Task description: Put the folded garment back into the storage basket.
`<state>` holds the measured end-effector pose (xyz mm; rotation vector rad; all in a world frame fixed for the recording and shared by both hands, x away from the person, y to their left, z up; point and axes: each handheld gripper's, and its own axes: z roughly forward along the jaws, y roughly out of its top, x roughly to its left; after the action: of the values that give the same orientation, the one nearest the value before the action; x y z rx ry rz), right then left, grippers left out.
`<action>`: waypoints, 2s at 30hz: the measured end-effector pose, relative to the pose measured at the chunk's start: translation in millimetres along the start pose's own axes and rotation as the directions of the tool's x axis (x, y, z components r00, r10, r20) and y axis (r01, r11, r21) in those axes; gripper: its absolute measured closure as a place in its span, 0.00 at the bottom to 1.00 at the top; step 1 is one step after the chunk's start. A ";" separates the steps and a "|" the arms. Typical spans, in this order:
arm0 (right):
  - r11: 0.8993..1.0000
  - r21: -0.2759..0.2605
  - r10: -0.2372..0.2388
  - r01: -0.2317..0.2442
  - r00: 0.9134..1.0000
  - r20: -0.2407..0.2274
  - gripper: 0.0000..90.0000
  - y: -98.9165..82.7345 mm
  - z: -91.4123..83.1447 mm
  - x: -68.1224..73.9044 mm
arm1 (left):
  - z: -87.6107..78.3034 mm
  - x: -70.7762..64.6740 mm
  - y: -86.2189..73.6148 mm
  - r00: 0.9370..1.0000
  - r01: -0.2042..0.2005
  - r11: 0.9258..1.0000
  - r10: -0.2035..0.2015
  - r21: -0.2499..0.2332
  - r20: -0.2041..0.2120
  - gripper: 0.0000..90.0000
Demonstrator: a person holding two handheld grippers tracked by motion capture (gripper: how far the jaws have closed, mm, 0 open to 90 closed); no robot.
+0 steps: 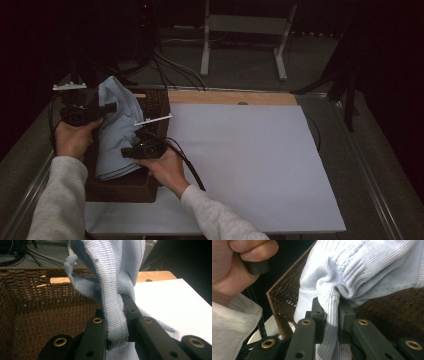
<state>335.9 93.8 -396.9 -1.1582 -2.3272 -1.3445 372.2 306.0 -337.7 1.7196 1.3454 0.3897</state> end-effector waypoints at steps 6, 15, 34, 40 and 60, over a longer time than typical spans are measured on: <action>1.000 0.019 -0.017 0.016 0.999 0.027 0.88 -1.8 6.4 2.9 | -1.9 4.0 -2.8 1.000 0.004 1.000 -0.004 0.000 0.000 0.93; 0.999 0.042 -0.022 0.021 1.000 0.022 0.88 -4.6 16.4 9.3 | -6.8 8.8 -5.6 1.000 0.013 1.000 -0.013 0.001 -0.010 0.93; 0.994 0.102 -0.036 0.034 0.999 0.016 0.88 -9.7 30.1 17.2 | -12.2 19.9 -12.8 0.999 0.025 1.000 -0.024 0.010 -0.030 0.93; 0.994 0.100 -0.037 0.036 0.999 0.012 0.88 -11.0 34.6 22.2 | -15.7 23.2 -13.8 0.999 0.028 1.000 -0.028 0.012 -0.045 0.93; 0.988 0.147 -0.045 0.040 0.999 0.031 0.87 -15.8 41.2 24.7 | -10.8 25.7 -18.1 0.997 0.028 0.998 -0.024 0.054 -0.067 0.92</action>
<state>315.9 135.7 -417.0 -1.1020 -2.4411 -1.1531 362.8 334.0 -352.8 1.7457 1.4366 0.4018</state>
